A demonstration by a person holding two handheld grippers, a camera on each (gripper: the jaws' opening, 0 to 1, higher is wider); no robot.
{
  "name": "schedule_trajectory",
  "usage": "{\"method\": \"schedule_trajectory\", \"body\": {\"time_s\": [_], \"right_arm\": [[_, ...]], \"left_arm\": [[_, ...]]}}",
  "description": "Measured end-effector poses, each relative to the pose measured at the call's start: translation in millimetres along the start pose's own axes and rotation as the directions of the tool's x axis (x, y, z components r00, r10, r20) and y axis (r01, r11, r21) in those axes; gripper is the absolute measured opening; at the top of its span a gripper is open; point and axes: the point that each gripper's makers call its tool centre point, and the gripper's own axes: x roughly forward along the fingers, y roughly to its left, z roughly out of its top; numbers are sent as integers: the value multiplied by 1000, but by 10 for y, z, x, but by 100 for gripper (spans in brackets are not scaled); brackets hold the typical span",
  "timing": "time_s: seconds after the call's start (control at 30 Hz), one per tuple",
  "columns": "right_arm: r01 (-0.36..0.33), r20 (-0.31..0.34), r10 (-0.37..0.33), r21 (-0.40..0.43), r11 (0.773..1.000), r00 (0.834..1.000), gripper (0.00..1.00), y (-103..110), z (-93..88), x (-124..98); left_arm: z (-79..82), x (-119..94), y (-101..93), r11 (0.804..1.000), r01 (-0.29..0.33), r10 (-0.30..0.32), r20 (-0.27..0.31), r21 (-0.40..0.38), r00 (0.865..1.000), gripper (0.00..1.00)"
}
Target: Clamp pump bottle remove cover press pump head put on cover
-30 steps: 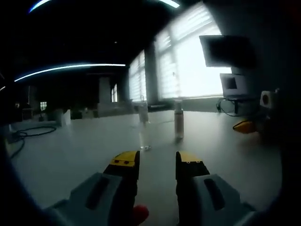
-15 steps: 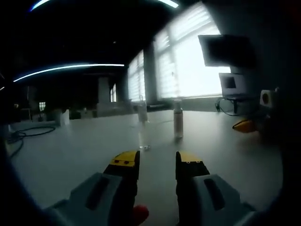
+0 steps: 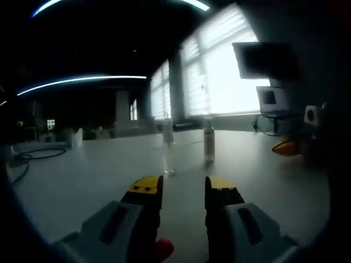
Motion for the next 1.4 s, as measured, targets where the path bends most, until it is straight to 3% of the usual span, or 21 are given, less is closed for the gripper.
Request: {"method": "schedule_trajectory", "body": {"time_s": [0.33,1.4], "right_arm": [[8,-5,-8,-18,1000,1000,0,-4,-9,9],[5,-9,-6,-37,999,1000,0,10,-21,4]], "left_arm": [[-39,4,-9,999,1,0,-20,41,1000,22],[-24,35,-24,999,19,-19,-19,47,1000,22]]}}
